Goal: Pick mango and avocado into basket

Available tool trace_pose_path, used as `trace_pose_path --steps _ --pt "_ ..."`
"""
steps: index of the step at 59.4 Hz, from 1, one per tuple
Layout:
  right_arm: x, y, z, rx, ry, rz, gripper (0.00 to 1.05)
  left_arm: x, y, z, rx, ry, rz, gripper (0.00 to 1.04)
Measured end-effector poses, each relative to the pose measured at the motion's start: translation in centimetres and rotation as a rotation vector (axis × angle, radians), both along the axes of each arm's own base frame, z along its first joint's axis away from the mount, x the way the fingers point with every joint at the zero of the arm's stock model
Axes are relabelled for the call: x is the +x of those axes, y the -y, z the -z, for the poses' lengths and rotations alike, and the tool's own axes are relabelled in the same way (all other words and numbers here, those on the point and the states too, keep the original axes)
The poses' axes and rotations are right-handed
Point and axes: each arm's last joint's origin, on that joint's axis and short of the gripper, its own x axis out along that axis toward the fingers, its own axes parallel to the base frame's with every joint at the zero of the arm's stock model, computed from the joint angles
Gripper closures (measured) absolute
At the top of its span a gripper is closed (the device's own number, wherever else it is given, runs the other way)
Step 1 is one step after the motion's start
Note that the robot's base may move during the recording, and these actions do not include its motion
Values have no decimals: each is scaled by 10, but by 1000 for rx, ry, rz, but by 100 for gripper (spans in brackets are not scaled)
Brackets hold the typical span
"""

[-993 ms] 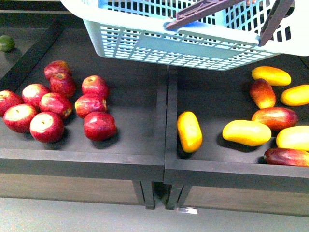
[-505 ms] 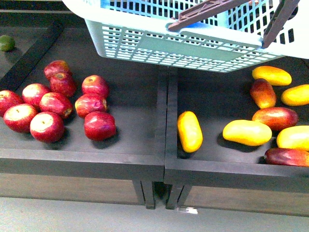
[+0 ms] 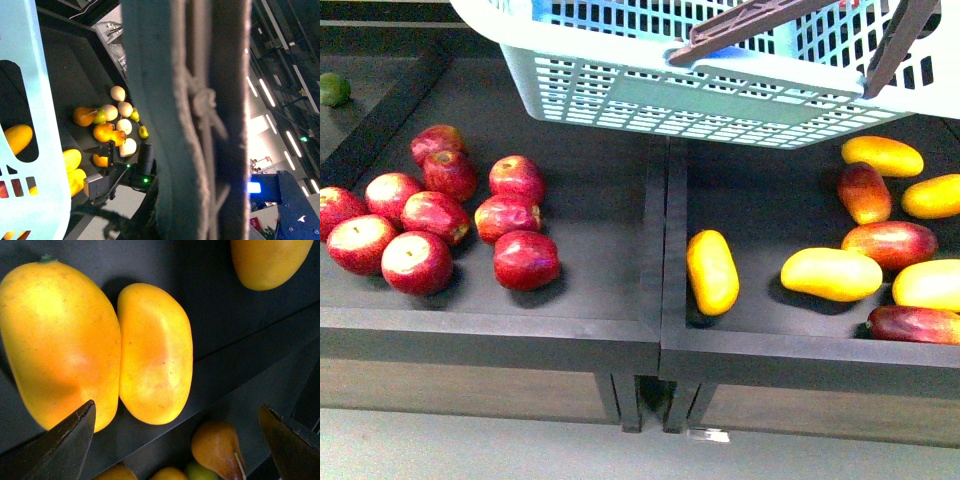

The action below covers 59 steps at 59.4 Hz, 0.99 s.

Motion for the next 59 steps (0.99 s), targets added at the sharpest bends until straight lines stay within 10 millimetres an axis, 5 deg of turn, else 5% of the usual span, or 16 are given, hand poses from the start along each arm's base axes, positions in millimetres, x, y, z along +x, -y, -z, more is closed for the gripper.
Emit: trace_pose_path --steps 59 --pt "78 12 41 -29 -80 -29 9 0 0 0 0 0 0 99"
